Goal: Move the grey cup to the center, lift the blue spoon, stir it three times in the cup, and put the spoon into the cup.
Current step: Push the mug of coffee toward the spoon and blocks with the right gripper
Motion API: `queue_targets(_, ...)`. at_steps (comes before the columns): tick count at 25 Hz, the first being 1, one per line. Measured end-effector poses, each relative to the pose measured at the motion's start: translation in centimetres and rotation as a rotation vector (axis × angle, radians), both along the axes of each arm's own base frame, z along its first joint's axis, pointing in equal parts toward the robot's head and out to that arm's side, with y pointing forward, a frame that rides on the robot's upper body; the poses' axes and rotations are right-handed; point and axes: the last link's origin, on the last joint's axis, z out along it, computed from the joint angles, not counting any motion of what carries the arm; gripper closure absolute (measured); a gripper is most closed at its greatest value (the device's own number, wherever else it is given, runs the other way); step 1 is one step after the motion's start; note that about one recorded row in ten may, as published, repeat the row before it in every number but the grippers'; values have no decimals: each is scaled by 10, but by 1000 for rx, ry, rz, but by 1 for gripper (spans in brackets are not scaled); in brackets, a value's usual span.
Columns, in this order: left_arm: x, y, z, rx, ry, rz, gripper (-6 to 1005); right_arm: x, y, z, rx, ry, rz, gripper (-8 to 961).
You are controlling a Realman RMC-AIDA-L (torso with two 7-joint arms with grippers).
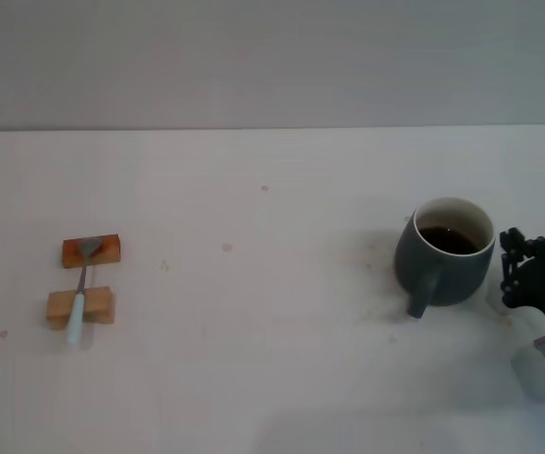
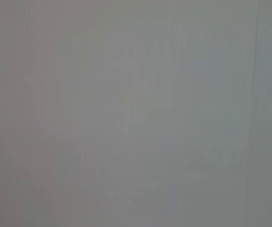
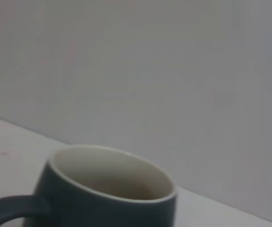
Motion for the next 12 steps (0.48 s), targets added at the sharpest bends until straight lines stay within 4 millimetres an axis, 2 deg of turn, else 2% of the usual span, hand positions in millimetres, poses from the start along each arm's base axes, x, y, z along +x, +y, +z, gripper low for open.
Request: queue_targets(12, 1, -1, -1, 3, -5, -2, 233, -14, 10, -11, -90, -65, 81, 902)
